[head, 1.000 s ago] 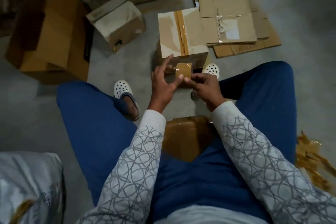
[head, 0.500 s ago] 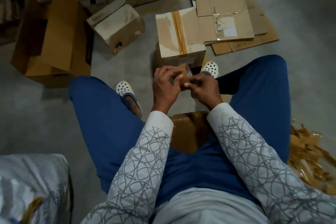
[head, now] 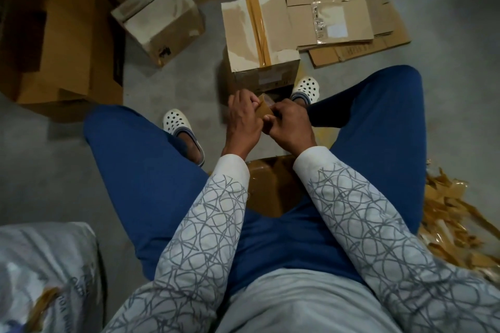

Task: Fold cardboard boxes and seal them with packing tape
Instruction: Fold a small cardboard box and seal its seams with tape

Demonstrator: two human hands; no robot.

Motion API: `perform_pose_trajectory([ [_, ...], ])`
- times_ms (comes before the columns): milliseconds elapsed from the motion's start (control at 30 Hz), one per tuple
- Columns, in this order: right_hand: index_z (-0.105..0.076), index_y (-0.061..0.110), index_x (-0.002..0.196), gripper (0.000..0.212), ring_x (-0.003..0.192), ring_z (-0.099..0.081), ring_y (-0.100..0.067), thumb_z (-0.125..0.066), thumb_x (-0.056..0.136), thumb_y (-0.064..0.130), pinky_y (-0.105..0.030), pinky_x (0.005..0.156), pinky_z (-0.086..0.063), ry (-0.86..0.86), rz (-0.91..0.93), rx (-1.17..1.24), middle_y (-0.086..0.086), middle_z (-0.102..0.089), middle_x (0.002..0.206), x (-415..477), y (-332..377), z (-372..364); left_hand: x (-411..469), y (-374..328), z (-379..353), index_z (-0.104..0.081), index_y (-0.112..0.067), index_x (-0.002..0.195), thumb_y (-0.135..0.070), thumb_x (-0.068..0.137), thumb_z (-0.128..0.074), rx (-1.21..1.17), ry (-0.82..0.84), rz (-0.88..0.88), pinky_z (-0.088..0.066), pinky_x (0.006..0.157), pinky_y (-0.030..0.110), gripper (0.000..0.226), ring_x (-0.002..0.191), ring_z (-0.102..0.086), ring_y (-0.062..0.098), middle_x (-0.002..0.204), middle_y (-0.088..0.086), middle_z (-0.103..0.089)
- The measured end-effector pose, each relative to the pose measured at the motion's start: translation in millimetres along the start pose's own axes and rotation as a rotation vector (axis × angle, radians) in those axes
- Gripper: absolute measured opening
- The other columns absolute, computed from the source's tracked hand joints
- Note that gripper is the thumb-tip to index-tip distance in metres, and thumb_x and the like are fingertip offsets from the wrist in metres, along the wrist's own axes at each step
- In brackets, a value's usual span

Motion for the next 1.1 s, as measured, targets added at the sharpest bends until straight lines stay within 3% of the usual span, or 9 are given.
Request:
perform_pose_trajectory([
  [200,-0.073,0.011,0.094,0.014,0.081,-0.051,-0.017,-0.066,0.094,0.023,-0.027,0.071,-0.037,-0.048,-0.114,-0.003,-0.003,-0.056,0.093,4.0,-11.3,9.4,-7.8,-19.7,1.4,-0.046,-0.016,0.095,-0.002,0.094,-0.050,-0.009,0.055,-0.080,-0.030,0.070,0.012,0.015,0.095,-0.039,0.013,0.099,0.002,-0.045],
  [300,-0.069,0.017,0.083,0.011,0.074,-0.056,-0.016,-0.065,0.093,0.020,-0.026,0.064,-0.042,-0.015,-0.202,0.063,-0.007,-0.066,0.091,6.2,-23.7,8.4,-13.2,-25.2,-1.6,-0.048,-0.016,0.095,-0.002,0.096,-0.048,0.015,0.071,-0.123,-0.030,0.071,0.017,0.015,0.095,-0.038,0.014,0.099,0.001,-0.046],
  [400,-0.075,0.016,0.093,0.012,0.066,-0.057,-0.007,-0.065,0.096,0.022,-0.019,0.058,-0.045,0.039,-0.255,0.148,-0.004,-0.068,0.083,3.7,-37.1,4.2,-9.8,-9.6,-2.6,-0.050,-0.019,0.101,-0.006,0.097,-0.056,-0.114,0.119,-0.008,-0.040,0.083,0.026,0.014,0.103,-0.046,0.014,0.107,-0.001,-0.049],
  [467,-0.077,0.013,0.097,0.020,0.068,-0.058,-0.003,-0.068,0.096,0.030,-0.018,0.057,-0.042,0.068,-0.222,0.186,0.000,-0.066,0.079,4.7,-37.7,4.3,-5.7,-3.1,-0.9,-0.052,-0.021,0.106,-0.012,0.092,-0.070,-0.170,0.160,0.044,-0.046,0.083,0.023,0.024,0.102,-0.052,0.012,0.112,-0.001,-0.051],
  [600,-0.077,0.014,0.109,0.032,0.082,-0.064,-0.004,-0.072,0.092,0.041,-0.017,0.068,-0.050,0.075,-0.202,0.269,0.004,-0.072,0.094,7.3,-36.8,3.0,17.6,-14.1,20.6,-0.053,-0.021,0.109,-0.004,0.086,-0.074,-0.132,0.146,0.009,-0.055,0.076,0.025,0.036,0.087,-0.060,0.009,0.098,0.003,-0.061],
  [700,-0.076,0.018,0.111,0.026,0.089,-0.062,-0.003,-0.071,0.094,0.037,-0.024,0.083,-0.054,0.041,-0.169,0.273,0.005,-0.073,0.104,8.6,-34.2,4.0,41.1,-17.1,37.7,-0.050,-0.021,0.119,0.004,0.082,-0.073,-0.050,0.188,-0.025,-0.056,0.071,0.024,0.051,0.078,-0.065,0.012,0.086,0.005,-0.065],
  [867,-0.071,0.021,0.125,0.028,0.094,-0.061,-0.003,-0.063,0.100,0.028,-0.022,0.084,-0.048,0.041,-0.142,0.221,-0.001,-0.074,0.115,18.0,-32.0,-3.2,67.4,8.3,58.4,-0.065,-0.023,0.090,0.003,0.077,-0.070,0.081,0.191,-0.060,-0.054,0.076,0.032,0.029,0.078,-0.064,0.012,0.080,-0.007,-0.065],
  [1033,-0.070,0.018,0.127,0.031,0.103,-0.066,-0.007,-0.064,0.099,0.029,-0.030,0.096,-0.054,0.100,-0.123,0.238,0.000,-0.073,0.121,37.4,-27.0,-24.2,76.8,77.9,52.1,-0.066,-0.027,0.071,0.002,0.074,-0.069,0.072,0.104,0.173,-0.055,0.078,0.030,0.029,0.085,-0.068,0.017,0.083,-0.004,-0.069],
  [1100,-0.072,0.018,0.125,0.031,0.105,-0.068,-0.010,-0.064,0.098,0.030,-0.036,0.099,-0.055,0.120,-0.127,0.238,0.000,-0.074,0.120,45.3,-25.4,-33.0,84.4,88.6,49.3,-0.067,-0.025,0.074,-0.002,0.077,-0.069,0.057,0.060,0.227,-0.053,0.077,0.027,0.024,0.088,-0.069,0.017,0.085,-0.004,-0.071],
])
Point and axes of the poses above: each hand's wrist, its own x-axis towards the middle knuckle, its own z-axis out of the back of the hand, y = z × x, the point moved 10 cm from there along x, towards the middle knuckle
